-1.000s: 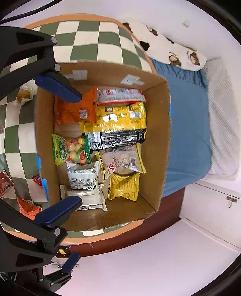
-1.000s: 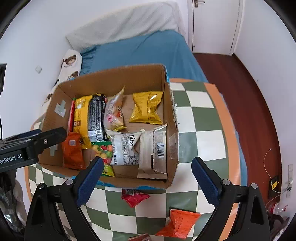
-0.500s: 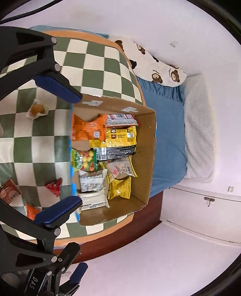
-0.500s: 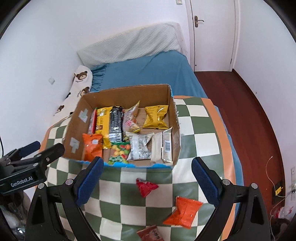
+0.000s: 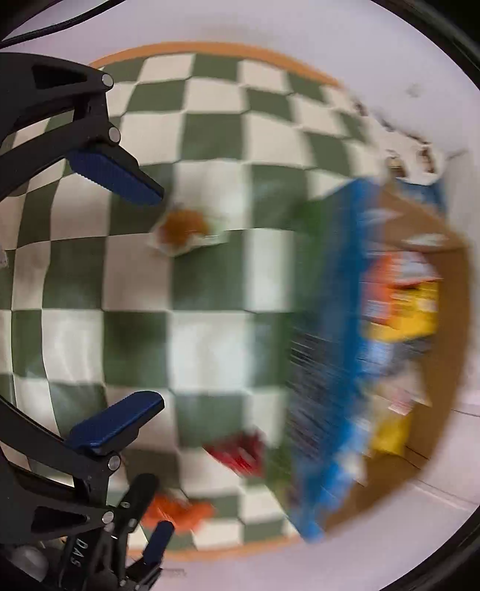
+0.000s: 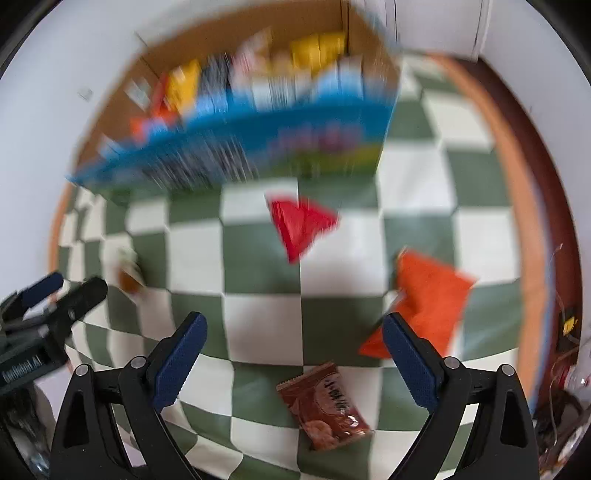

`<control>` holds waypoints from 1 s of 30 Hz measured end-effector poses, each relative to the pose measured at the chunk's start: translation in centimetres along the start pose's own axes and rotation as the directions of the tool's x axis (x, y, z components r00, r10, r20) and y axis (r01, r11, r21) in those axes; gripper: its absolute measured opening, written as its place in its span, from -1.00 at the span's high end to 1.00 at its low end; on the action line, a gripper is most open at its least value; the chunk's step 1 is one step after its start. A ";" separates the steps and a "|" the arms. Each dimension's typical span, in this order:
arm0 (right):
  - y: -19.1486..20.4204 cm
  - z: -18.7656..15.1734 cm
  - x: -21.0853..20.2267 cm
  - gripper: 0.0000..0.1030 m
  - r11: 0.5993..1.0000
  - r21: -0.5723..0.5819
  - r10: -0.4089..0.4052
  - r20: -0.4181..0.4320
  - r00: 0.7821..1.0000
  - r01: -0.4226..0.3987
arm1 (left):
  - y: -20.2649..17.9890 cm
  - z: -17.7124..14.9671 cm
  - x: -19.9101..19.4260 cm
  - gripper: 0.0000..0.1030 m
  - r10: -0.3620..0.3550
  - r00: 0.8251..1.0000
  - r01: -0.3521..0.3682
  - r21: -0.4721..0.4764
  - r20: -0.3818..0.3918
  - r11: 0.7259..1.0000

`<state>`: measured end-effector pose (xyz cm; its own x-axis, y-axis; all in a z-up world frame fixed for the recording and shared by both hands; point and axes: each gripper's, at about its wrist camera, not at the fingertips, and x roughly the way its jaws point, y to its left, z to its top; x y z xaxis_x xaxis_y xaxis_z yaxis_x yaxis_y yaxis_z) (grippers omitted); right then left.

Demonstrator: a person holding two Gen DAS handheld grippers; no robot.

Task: Organize snacks
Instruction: 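Move both tools back toward the remaining snacks, then grasp the brown cookie pack with the left tool while the right tool grasps the orange-red chip bag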

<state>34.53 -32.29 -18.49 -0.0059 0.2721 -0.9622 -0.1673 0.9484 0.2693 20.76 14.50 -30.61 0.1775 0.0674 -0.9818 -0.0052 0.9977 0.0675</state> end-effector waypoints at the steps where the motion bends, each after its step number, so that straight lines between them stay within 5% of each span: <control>1: 0.1 -0.2 1.7 -0.90 1.000 0.003 -0.007 -0.030 1.000 0.007 | 0.1 -0.4 1.3 -1.00 0.003 1.000 -0.003 -0.003 -0.030 1.000; 7: -0.2 -1.4 9.7 -0.98 0.999 0.051 -0.011 -0.145 0.989 0.019 | 1.4 -2.8 7.1 -1.00 0.032 0.989 -0.040 -0.052 -0.147 0.998; 13: 0.7 -1.3 12.0 -1.00 0.994 0.027 -0.097 -0.169 0.981 0.103 | 3.3 -4.3 8.8 -1.00 0.027 0.981 -0.051 -0.118 -0.190 0.992; 20: 0.8 -0.2 13.1 -0.98 0.997 -0.006 -0.081 -0.267 0.960 0.083 | 4.9 -5.4 7.8 -1.00 -0.005 0.980 -0.029 -0.170 -0.199 0.985; 23: 0.7 -0.3 10.0 -0.59 1.000 -0.007 -0.018 -0.214 0.977 0.017 | 5.4 -5.0 5.4 -1.00 -0.009 0.990 -0.015 -0.165 -0.144 0.986; 26: -0.6 -0.4 5.1 -0.59 0.997 0.074 0.045 -0.103 0.994 -0.038 | 6.1 -4.0 2.9 -1.00 -0.020 0.996 0.004 -0.180 -0.089 0.984; 30: -4.5 -0.5 -0.4 -0.60 0.978 0.204 0.033 0.031 0.999 -0.039 | 4.9 -2.4 1.0 -1.00 -0.055 0.997 0.044 -0.164 -0.061 0.985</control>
<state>34.75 -36.80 -19.32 0.0194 0.3086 -0.9510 0.0375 0.9503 0.3091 18.51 19.47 -31.69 0.1174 0.0126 -0.9930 -0.1591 0.9872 -0.0063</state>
